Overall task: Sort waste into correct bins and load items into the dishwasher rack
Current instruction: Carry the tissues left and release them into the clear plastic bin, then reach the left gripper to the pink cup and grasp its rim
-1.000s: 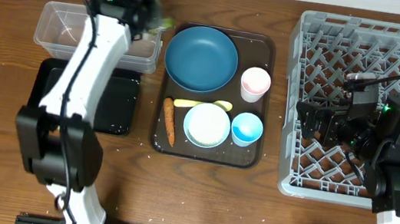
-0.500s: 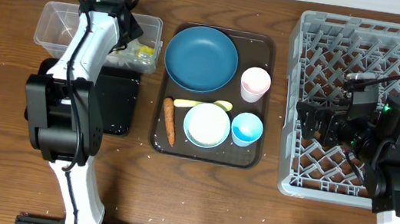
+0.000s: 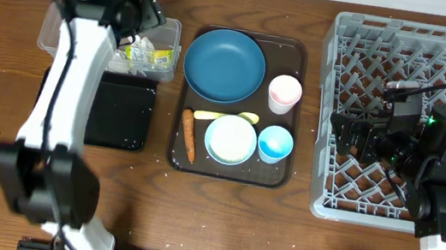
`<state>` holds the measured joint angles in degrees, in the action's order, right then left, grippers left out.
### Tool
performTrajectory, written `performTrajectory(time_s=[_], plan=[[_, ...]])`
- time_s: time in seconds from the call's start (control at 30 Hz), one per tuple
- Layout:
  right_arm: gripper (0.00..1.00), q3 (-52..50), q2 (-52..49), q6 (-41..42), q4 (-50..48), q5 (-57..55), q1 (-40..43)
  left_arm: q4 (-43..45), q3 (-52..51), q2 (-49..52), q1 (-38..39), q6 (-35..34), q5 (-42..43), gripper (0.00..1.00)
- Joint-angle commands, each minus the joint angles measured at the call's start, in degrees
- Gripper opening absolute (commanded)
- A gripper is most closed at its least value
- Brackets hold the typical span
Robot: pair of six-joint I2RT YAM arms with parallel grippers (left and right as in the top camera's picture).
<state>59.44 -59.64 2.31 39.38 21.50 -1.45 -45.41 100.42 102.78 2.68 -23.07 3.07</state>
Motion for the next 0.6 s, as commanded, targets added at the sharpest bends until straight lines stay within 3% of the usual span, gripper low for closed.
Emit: performTrajectory(time_s=[0.0,0.2,0.57], plan=[[0.99,1.14,-0.39,-0.22,-0.17,0.79,0.04,-2.82,0.85,-1.60,4.04,8.66,7.85,0.82],[0.96,1.14,-0.39,-0.17,-0.20,-1.01,0.04,-4.48,0.17,0.09,13.86,12.15,8.35,0.83],[0.96,1.14,-0.39,0.85,0.55,-3.06,0.04,5.73,0.20,10.08,29.42,14.51,7.80,0.87]])
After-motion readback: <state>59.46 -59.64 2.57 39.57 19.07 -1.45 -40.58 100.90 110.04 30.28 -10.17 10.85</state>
